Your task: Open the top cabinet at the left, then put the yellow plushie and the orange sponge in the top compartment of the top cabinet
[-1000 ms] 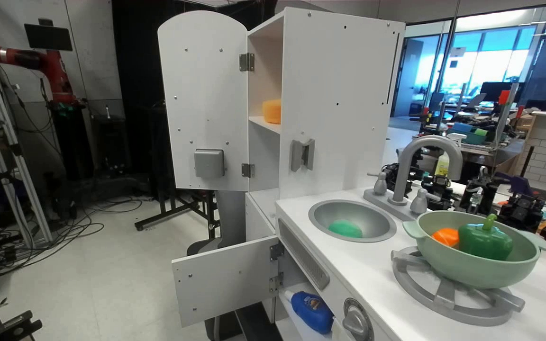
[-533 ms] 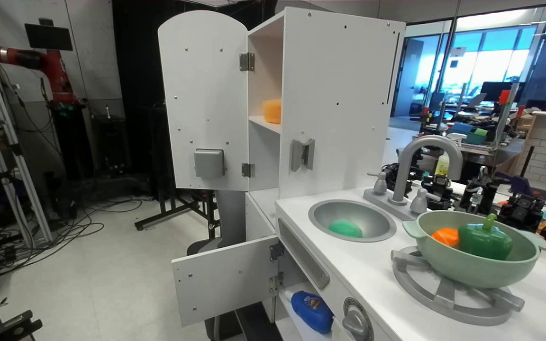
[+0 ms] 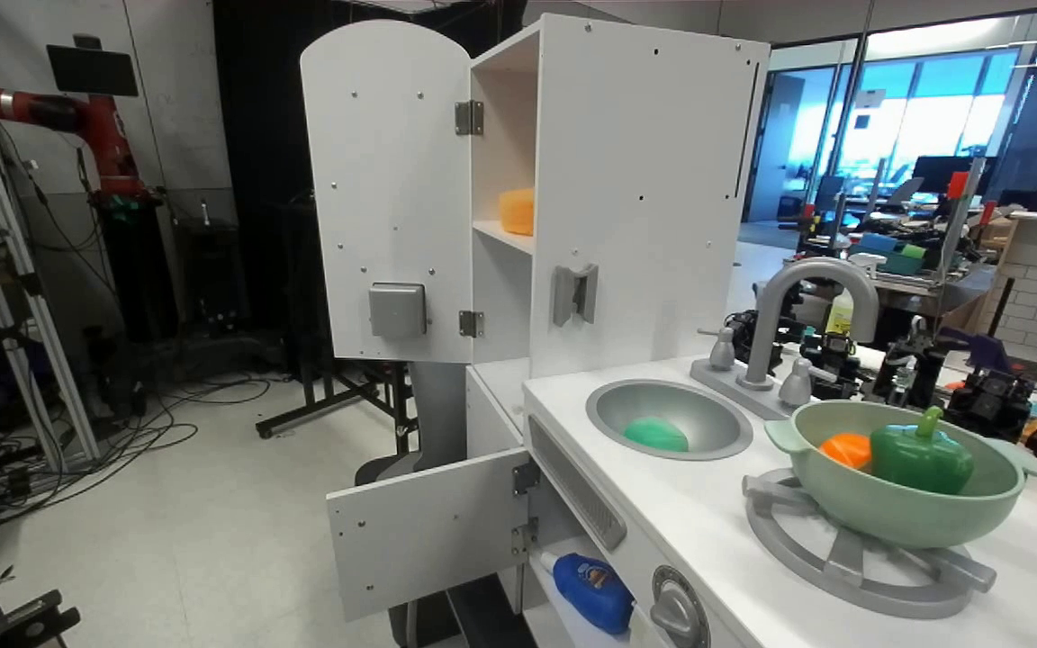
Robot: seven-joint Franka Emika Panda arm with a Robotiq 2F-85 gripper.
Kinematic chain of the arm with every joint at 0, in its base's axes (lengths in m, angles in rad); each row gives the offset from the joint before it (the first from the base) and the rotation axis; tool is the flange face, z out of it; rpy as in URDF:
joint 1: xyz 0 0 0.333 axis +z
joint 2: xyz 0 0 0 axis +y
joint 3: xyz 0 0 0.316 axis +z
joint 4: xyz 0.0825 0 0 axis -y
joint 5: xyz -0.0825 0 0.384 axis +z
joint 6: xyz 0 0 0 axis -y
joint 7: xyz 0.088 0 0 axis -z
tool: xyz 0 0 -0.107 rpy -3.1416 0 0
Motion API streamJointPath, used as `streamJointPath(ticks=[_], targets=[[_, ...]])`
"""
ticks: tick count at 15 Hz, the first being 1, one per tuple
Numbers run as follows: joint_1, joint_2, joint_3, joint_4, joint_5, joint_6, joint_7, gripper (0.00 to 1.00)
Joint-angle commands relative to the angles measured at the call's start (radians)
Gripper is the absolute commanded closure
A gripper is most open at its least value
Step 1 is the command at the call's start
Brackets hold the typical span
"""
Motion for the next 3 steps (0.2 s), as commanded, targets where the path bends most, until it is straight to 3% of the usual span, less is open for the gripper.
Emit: streamJointPath(ticks=[1,3], targets=[[0.037,0.003,-0.018,-0.015,-0.010,0.000,0.028,0.00],[0.038,0.003,-0.018,-0.032,-0.010,0.006,0.033,0.00]])
